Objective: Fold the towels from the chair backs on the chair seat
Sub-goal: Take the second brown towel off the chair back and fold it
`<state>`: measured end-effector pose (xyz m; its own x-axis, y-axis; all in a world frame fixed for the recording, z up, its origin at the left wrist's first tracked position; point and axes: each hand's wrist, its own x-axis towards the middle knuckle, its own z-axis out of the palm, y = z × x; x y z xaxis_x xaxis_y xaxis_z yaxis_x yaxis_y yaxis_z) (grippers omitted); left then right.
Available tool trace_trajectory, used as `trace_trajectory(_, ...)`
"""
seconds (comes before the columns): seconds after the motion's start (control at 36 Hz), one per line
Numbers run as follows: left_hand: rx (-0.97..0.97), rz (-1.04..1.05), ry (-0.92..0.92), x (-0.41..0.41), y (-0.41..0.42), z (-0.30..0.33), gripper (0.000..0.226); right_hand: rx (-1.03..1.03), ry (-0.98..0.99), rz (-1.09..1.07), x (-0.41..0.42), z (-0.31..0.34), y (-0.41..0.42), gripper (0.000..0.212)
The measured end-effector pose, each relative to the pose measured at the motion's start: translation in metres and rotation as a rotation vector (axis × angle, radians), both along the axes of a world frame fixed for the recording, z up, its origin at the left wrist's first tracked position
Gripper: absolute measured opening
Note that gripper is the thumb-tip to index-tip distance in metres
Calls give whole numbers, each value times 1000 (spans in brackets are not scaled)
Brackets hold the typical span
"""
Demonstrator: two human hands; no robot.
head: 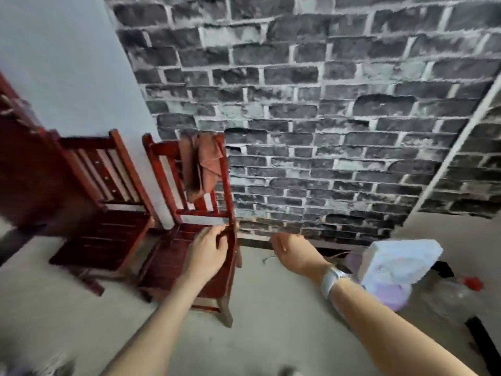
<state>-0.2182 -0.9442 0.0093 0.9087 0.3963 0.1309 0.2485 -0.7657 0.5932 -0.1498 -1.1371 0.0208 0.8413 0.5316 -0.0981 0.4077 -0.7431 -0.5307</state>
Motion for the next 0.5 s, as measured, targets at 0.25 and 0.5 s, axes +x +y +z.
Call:
trace_trajectory(0.25, 28, 279, 50, -12, 134, -13, 32, -26, 35, 330, 36, -11, 164, 28)
trace_trajectory(0.5, 2, 298, 38, 86, 263, 3, 28, 86, -23, 146, 158, -26, 309, 32)
